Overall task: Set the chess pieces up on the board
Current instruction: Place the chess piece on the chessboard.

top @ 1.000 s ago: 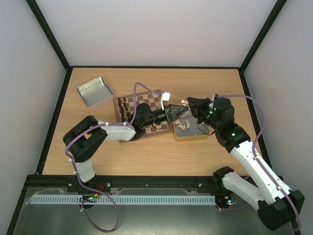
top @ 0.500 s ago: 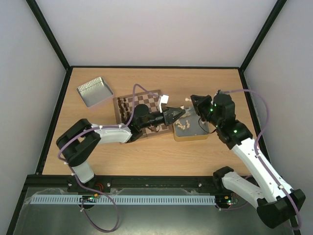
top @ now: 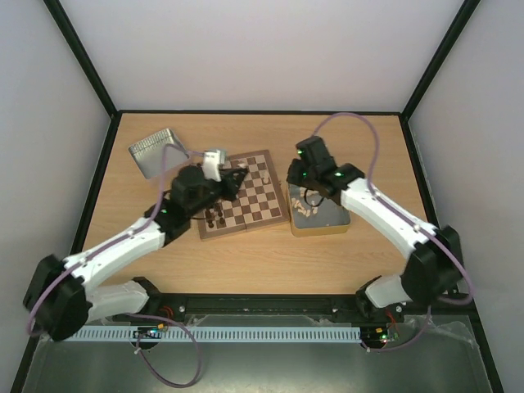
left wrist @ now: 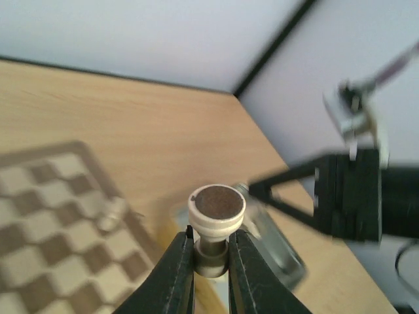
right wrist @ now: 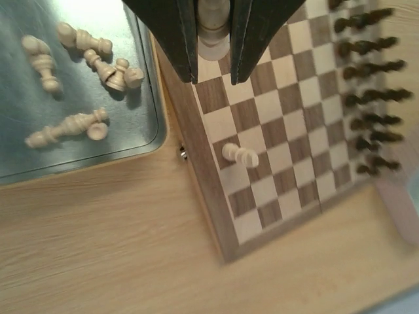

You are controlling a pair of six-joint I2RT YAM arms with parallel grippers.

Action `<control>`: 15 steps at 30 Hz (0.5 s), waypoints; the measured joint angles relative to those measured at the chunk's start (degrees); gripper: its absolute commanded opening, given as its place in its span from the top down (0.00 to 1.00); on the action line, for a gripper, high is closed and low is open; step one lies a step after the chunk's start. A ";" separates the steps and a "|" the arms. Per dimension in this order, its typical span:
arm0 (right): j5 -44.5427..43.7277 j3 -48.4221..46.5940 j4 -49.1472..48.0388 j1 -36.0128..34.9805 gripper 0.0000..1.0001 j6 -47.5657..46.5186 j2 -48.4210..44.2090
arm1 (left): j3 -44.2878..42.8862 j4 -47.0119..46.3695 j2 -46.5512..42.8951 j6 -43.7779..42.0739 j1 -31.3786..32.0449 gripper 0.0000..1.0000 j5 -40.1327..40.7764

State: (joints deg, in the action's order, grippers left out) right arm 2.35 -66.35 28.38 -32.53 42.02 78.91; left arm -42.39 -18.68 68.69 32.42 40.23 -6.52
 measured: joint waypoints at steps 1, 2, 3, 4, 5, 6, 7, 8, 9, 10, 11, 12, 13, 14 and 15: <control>-0.42 -0.74 0.07 -1.20 0.98 -1.25 2.36 | 0.24 2.03 -2.38 -0.59 -2.03 0.96 0.87; -0.83 -1.31 0.00 -2.29 0.98 -2.34 4.44 | 0.44 3.85 -4.33 -0.98 -3.87 0.96 1.49; -1.16 -1.86 -0.13 -3.45 0.98 -3.39 6.69 | 0.68 5.75 -6.62 -1.36 -6.40 0.95 2.03; -1.53 -2.43 -0.33 -4.57 0.98 -4.42 9.01 | 0.94 7.21 -8.57 -1.62 -8.37 0.95 2.47; -1.68 -2.73 -0.72 -5.33 0.98 -5.14 10.86 | 1.22 8.41 -10.32 -1.86 -10.05 0.95 2.67; -1.97 -2.99 -1.14 -6.16 0.98 -5.92 12.76 | 1.40 9.55 -11.63 -2.01 -11.30 0.95 2.69; -2.29 -3.23 -1.79 -6.95 0.98 -6.67 14.78 | 1.60 10.78 -13.00 -2.12 -12.68 0.95 2.56; -2.49 -3.41 -2.36 -7.43 0.98 -7.26 16.52 | 1.75 11.82 -14.12 -2.23 -13.92 0.95 2.32; -2.62 -3.50 -3.19 -8.07 0.98 -7.85 18.40 | 1.92 12.35 -14.78 -2.27 -14.69 0.95 2.14; -2.73 -3.50 -3.74 -8.31 0.98 -8.24 19.47 | 2.08 13.07 -15.30 -2.23 -15.52 0.95 1.86; -2.91 -3.50 -4.46 -8.48 0.98 -8.55 20.65 | 2.36 13.62 -15.76 -2.23 -16.33 0.95 1.44; -3.08 -3.50 -5.29 -8.50 0.98 -8.90 21.66 | 2.62 13.92 -15.98 -2.21 -16.83 0.95 1.18; -3.48 -3.50 -6.12 -8.48 0.98 -9.27 22.49 | 3.02 14.10 -16.22 -2.12 -17.49 0.95 0.70; -3.93 -3.50 -6.93 -8.48 0.98 -9.64 23.08 | 3.39 14.38 -16.37 -2.03 -18.10 0.95 0.24; -4.39 -3.50 -7.72 -8.48 0.98 -9.92 23.52 | 3.63 14.56 -16.41 -1.95 -18.47 0.95 -0.11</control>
State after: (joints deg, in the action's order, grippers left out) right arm -2.04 -69.84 20.67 -41.01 32.10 102.43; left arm -38.76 -4.12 52.27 30.48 21.76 -6.63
